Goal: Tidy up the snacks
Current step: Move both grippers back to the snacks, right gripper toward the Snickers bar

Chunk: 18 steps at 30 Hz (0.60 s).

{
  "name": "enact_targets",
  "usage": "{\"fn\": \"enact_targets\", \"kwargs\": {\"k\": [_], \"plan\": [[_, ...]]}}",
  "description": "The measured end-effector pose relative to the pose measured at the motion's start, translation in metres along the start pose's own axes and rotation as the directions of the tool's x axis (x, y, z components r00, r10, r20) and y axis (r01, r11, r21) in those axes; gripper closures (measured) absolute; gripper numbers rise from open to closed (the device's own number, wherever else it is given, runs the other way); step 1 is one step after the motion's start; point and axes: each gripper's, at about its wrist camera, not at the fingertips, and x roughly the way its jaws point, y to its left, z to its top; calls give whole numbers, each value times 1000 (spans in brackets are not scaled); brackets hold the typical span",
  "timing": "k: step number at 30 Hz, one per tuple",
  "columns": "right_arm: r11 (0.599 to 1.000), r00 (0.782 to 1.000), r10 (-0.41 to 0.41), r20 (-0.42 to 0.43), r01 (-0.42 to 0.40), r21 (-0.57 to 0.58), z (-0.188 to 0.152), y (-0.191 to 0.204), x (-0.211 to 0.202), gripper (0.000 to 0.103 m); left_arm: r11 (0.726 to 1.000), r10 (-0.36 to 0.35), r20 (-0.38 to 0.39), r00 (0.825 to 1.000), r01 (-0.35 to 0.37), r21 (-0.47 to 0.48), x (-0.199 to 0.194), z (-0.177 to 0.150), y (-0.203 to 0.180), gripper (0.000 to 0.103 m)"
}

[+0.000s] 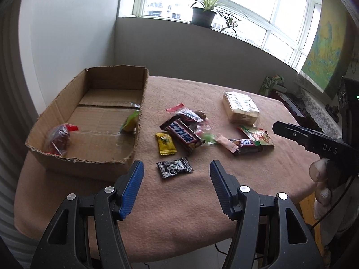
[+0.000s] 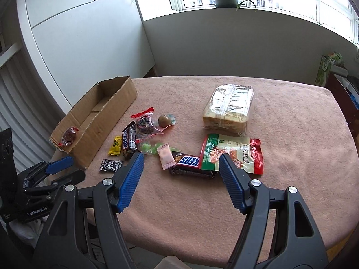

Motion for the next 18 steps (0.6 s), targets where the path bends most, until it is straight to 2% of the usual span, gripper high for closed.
{"fn": "enact_targets", "kwargs": {"k": [3,6,8,13,16,18], "plan": [[999,999,32,-3,-32,24,3,-6,4,32,1000,-14,-29,999,14,14,13,0,-7,42],[995,996,81,-32,-79,65,8,-17,14,45,1000,-6,-53,999,7,14,25,2,-7,42],[991,991,118,-65,-113,76,11,-22,25,49,1000,-5,-60,998,6,21,29,3,-8,42],[979,967,200,-159,-190,74,20,-25,59,52,999,-6,-82,997,9,36,38,1,-11,42],[977,958,210,-197,-198,79,27,-25,77,52,999,-6,-92,996,10,44,43,2,-12,42],[968,941,250,-226,-236,90,31,-23,89,52,999,-16,-97,995,20,45,47,4,-12,42]]}}
